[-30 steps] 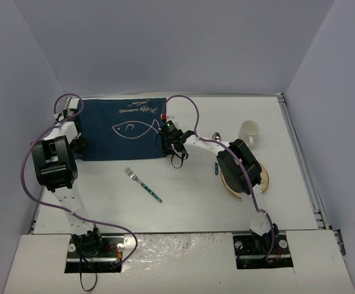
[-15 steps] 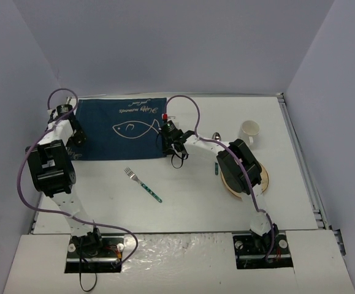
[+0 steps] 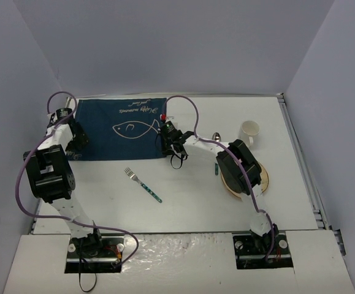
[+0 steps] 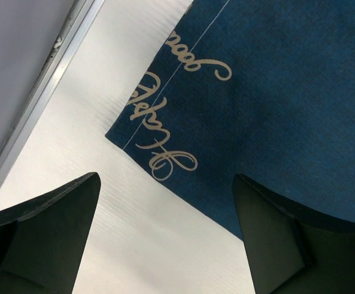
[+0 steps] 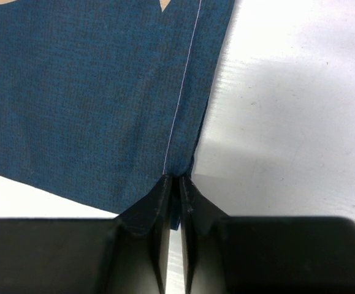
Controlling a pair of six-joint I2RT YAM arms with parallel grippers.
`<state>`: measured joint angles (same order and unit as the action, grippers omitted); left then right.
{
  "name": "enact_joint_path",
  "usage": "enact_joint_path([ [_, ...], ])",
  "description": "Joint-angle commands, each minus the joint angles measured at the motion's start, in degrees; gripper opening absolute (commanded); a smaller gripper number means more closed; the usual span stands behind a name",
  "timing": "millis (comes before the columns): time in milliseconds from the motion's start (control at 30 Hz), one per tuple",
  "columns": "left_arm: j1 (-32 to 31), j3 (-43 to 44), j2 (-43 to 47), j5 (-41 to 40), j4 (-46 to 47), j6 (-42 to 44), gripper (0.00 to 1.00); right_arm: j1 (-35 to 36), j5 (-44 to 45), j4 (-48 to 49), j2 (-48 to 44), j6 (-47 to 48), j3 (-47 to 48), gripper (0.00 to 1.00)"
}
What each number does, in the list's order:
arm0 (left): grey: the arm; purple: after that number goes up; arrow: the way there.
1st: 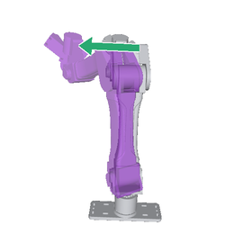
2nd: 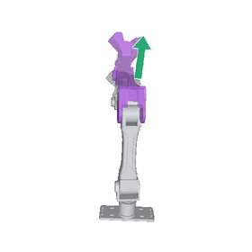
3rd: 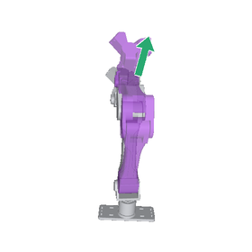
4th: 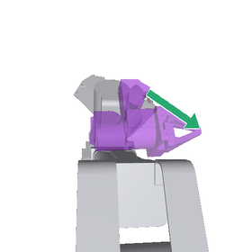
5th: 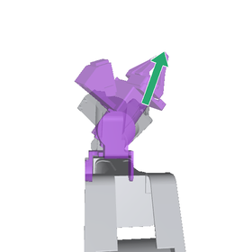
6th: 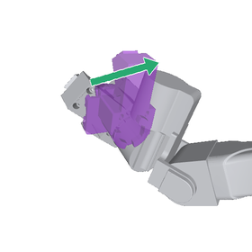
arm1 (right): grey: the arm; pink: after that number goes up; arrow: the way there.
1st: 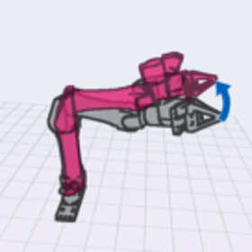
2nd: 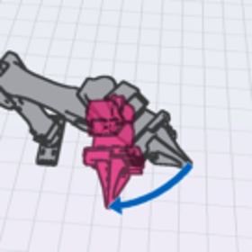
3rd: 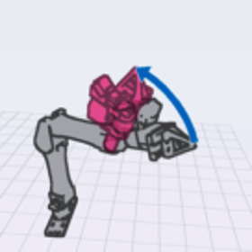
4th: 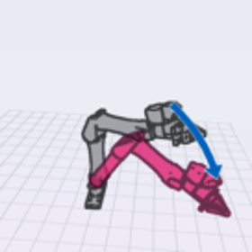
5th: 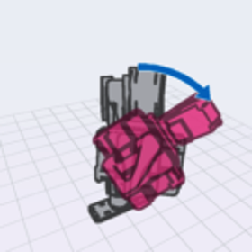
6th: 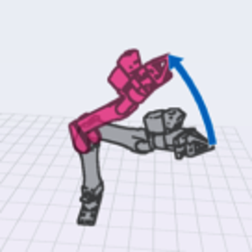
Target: Set the dinner table for one person
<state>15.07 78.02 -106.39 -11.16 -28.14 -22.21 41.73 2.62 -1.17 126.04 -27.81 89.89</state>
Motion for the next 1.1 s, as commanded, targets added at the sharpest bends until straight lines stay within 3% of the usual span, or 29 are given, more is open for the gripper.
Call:
enact_joint_path([
  [0, -0.04, 0.52, 8.17, 2.56, 2.61, -1.81, 0.87, 0.01, 3.03, -3.0, -2.37, 3.01, 0.53, 0.14],
  [267, -0.16, -0.51, 15.77, 8.59, -0.7, -4.79, 0.97, -1.05, 4.31, -3.44, -6.85, 4.3, 0.55, 0.41],
  [500, -2.24, -2.85, 25.48, 13.93, -2.62, -6.41, 0.97, -5.53, 4.99, -3.74, -20.86, 4.24, -5.96, 0.75],
  [733, -11.79, -6.0, 36.31, 20.08, -4.44, -5.55, 0.97, -13.7, 5.29, -3.67, -41.04, 3.03, -19.44, 0.99],
  [1000, -24.45, -17.66, 48.16, 25.91, -0.66, -13.9, 0.97, -17.08, 9.85, -3.11, -63.33, 5.26, -34.63, 1.0],
  [1067, -30.74, -20.49, 49.42, 25.08, 4.02, -19.54, 0.97, -18.19, 8.65, -3.61, -66.84, 4.06, -37.86, 1.0],
])
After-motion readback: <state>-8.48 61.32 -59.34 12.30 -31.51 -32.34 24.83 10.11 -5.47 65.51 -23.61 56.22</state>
